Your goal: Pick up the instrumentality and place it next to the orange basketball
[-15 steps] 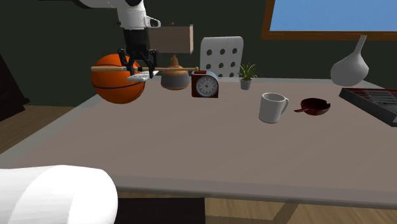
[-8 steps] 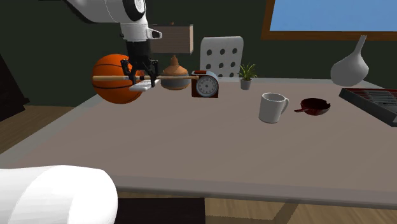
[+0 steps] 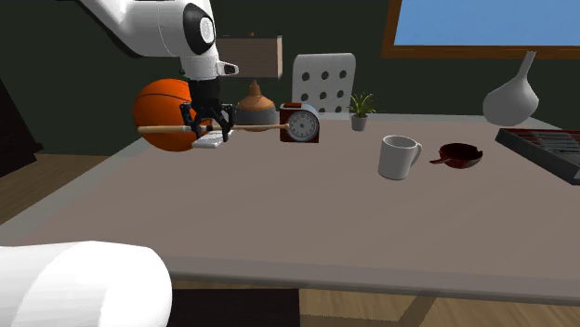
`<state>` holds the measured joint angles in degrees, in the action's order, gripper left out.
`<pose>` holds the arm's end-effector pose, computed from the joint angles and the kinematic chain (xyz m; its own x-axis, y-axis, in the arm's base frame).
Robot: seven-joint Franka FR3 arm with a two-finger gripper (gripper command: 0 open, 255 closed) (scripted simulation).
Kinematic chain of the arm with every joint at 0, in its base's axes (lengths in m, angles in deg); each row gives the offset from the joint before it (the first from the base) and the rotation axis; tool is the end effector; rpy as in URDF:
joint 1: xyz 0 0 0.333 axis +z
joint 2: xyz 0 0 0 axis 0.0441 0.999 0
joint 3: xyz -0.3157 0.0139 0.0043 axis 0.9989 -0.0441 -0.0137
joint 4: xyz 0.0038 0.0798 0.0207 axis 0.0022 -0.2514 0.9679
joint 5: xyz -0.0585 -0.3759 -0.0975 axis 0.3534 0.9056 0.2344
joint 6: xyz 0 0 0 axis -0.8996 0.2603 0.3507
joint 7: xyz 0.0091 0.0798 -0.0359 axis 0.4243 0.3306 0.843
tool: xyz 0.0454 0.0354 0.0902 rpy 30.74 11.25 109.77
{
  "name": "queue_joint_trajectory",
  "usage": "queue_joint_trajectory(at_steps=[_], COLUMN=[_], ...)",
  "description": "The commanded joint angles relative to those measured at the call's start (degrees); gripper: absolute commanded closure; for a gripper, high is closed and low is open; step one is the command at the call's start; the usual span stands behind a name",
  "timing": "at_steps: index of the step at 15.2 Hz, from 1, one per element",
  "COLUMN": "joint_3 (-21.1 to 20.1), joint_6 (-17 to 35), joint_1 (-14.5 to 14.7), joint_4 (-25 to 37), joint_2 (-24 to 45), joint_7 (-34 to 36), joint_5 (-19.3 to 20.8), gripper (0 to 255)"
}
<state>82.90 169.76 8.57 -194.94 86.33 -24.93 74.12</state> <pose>0.5278 -0.0133 0.4243 0.9968 -0.0795 -0.0014 -0.0795 -0.9968 -0.0079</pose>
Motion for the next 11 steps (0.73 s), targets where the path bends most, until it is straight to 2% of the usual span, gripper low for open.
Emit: queue_joint_trajectory(at_steps=[1, 11], joint_3=[0.0, 0.1], joint_6=[1.6, 9.1], joint_1=[0.0, 0.0], joint_4=[-0.9, -4.8], joint_2=[0.6, 4.3], joint_7=[-0.1, -0.6], joint_5=[-0.1, -0.7], gripper=[255, 255])
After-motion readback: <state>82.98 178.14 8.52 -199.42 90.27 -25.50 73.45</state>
